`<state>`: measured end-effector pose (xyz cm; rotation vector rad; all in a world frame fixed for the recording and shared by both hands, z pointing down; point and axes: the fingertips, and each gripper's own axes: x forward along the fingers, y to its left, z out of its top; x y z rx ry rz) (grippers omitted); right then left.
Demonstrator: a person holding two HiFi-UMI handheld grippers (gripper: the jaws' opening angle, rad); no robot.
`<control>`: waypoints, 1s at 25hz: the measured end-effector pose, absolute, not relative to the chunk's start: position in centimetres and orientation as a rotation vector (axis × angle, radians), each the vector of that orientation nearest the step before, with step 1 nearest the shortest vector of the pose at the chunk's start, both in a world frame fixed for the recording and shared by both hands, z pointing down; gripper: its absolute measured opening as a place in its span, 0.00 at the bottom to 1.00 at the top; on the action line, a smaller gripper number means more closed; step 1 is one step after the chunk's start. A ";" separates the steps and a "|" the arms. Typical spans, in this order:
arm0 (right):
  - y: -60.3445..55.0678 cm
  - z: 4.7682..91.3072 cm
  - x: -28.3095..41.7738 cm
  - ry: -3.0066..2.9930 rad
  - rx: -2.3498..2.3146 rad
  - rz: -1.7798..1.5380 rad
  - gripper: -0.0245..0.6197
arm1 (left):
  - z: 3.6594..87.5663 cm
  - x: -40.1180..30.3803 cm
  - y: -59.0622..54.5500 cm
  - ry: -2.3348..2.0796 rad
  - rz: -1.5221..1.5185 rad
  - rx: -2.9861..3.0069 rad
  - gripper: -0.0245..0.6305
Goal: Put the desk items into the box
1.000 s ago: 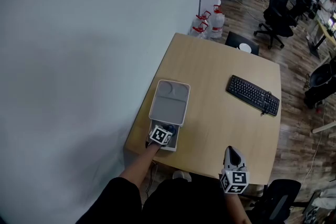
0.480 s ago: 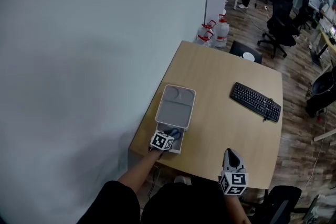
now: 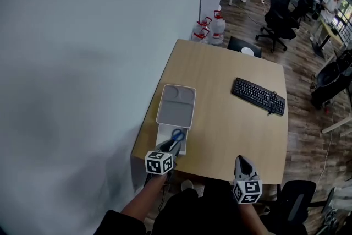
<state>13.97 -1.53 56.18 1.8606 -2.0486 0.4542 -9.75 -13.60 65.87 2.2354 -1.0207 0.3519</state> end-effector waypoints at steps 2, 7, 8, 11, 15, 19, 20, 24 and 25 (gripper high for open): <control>-1.1 56.6 14.4 -2.040 1.858 0.464 0.13 | 63.8 -8.9 -12.2 -1.027 0.286 2.271 0.22; -0.5 55.5 15.3 -2.049 1.886 0.447 0.13 | 59.1 -5.7 -8.4 -1.028 0.211 2.382 0.17; -0.2 54.9 15.6 -2.056 1.898 0.445 0.13 | 58.2 -4.6 -7.3 -1.005 0.205 2.414 0.15; 1.0 53.2 17.0 -2.074 1.923 0.421 0.13 | 55.3 -1.9 -5.0 -0.978 0.190 2.521 0.10; 3.3 51.1 19.8 -2.073 1.984 0.384 0.13 | 52.1 0.6 -2.8 -0.996 0.138 2.587 0.07; 4.8 49.4 22.6 -2.070 2.012 0.324 0.13 | 50.3 3.7 -2.2 -0.988 0.130 2.610 0.07; 5.2 49.3 23.3 -2.064 2.020 0.320 0.13 | 50.2 4.5 -2.2 -0.985 0.146 2.617 0.07; 7.0 48.5 26.4 -2.037 2.069 0.314 0.13 | 49.4 7.7 -1.4 -0.986 0.159 2.643 0.06; 7.3 48.1 27.0 -2.036 2.079 0.309 0.13 | 49.0 8.4 -1.0 -0.988 0.155 2.656 0.07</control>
